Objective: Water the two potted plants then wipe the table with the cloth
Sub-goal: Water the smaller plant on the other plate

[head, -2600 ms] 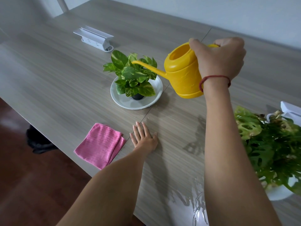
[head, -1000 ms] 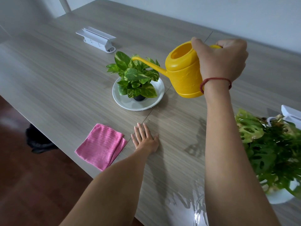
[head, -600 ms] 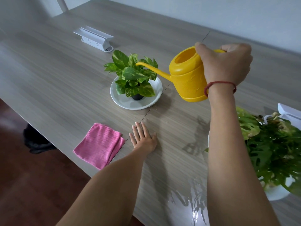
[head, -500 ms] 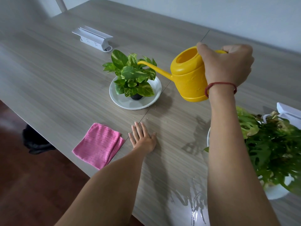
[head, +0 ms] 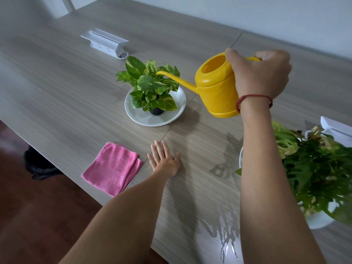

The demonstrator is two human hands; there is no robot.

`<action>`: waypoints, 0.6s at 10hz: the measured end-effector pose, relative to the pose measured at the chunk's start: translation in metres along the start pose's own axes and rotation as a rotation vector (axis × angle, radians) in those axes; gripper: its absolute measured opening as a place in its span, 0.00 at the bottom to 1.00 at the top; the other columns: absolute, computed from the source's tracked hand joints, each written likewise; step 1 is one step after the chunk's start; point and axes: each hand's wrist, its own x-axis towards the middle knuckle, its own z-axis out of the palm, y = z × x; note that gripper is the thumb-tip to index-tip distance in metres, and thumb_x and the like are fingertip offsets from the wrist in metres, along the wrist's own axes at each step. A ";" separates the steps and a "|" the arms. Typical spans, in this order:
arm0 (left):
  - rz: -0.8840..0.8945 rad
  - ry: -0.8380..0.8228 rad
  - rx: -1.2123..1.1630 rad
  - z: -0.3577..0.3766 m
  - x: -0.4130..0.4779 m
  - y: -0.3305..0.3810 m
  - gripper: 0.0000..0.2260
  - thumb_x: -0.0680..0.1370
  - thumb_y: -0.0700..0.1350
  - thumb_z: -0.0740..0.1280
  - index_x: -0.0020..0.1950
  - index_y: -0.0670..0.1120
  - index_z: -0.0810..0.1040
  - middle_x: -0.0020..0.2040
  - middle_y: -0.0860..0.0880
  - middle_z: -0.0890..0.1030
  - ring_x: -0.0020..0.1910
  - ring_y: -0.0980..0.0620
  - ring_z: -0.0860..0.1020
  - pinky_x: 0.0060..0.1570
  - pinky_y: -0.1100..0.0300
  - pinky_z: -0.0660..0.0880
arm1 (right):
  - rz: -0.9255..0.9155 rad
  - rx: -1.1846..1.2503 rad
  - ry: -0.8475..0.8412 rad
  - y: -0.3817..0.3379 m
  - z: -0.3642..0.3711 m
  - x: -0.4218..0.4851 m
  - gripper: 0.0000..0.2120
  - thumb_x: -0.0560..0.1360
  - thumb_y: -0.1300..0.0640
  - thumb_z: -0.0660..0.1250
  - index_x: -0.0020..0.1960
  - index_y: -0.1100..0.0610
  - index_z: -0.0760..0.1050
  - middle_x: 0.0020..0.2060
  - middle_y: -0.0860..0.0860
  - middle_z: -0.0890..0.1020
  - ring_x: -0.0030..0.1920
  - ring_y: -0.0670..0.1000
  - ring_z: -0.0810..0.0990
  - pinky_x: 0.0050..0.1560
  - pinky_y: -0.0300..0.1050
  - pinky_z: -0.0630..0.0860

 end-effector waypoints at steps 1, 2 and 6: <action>-0.006 0.016 -0.013 0.000 -0.001 0.001 0.33 0.81 0.60 0.46 0.78 0.47 0.34 0.77 0.47 0.29 0.75 0.49 0.29 0.73 0.46 0.30 | 0.011 -0.029 0.019 -0.002 -0.004 0.004 0.28 0.60 0.38 0.72 0.24 0.55 0.58 0.25 0.49 0.63 0.28 0.52 0.64 0.36 0.40 0.64; -0.003 0.015 -0.015 0.000 -0.002 0.002 0.33 0.81 0.60 0.46 0.78 0.47 0.33 0.77 0.47 0.29 0.75 0.49 0.29 0.73 0.47 0.30 | 0.017 -0.033 0.026 -0.005 -0.002 0.009 0.27 0.59 0.36 0.70 0.26 0.53 0.59 0.32 0.50 0.66 0.34 0.54 0.64 0.37 0.41 0.65; -0.001 0.010 -0.013 -0.001 -0.003 0.002 0.33 0.81 0.60 0.45 0.78 0.47 0.33 0.76 0.46 0.29 0.75 0.48 0.28 0.73 0.46 0.30 | 0.018 0.017 0.006 -0.003 0.001 0.010 0.24 0.59 0.35 0.69 0.26 0.52 0.62 0.33 0.51 0.70 0.35 0.54 0.66 0.39 0.42 0.68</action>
